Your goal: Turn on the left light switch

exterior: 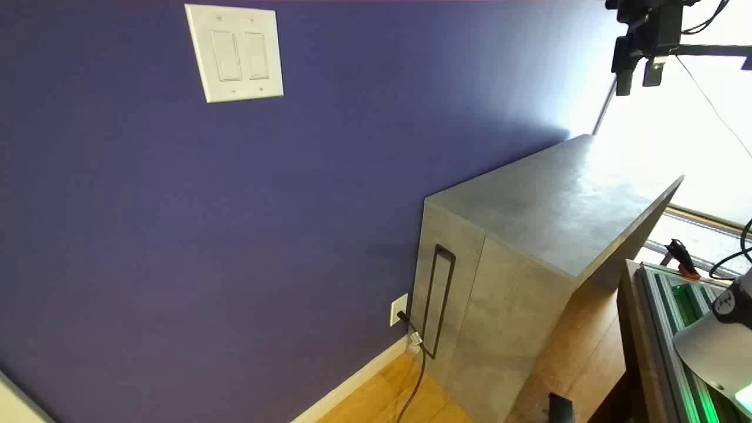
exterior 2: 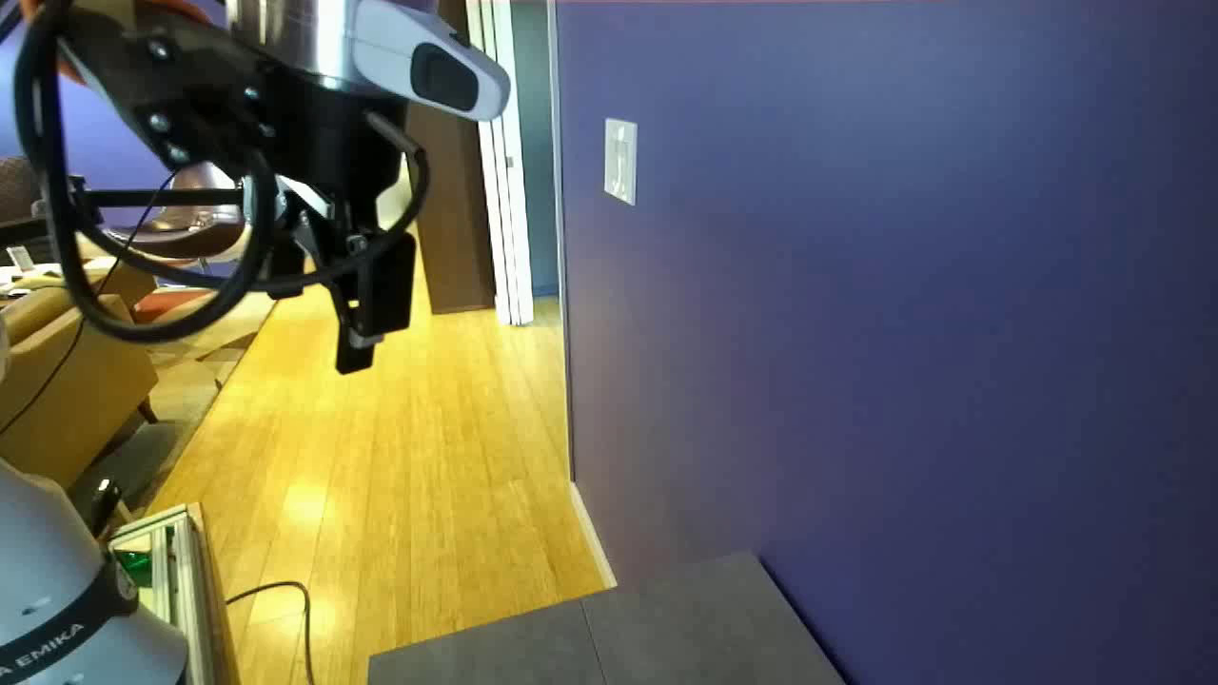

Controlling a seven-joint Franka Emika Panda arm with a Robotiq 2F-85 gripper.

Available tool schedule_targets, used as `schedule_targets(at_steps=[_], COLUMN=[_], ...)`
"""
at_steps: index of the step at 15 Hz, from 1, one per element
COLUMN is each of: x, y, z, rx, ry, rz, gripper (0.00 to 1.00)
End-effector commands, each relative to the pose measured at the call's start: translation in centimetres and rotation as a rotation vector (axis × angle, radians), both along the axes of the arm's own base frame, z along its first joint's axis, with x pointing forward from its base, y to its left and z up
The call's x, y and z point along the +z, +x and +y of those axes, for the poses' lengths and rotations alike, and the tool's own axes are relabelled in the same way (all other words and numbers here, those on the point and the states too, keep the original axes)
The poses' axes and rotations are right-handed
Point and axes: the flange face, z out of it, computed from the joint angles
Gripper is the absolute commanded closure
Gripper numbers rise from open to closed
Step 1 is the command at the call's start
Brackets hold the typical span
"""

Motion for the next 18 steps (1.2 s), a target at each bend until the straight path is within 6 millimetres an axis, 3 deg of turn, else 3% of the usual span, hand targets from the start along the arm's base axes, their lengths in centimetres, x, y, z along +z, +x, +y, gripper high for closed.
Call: schedule_targets(at_steps=[1,11,18], x=[0.0,0.4,5.7], y=[0.0,0.3,1.7], z=[0.0,0.6,9.9], rx=[0.0,0.003,0.028], ry=[0.0,-0.013,0.074], rz=[0.0,-0.004,-0.022], gripper=[0.0,0.0,0.0])
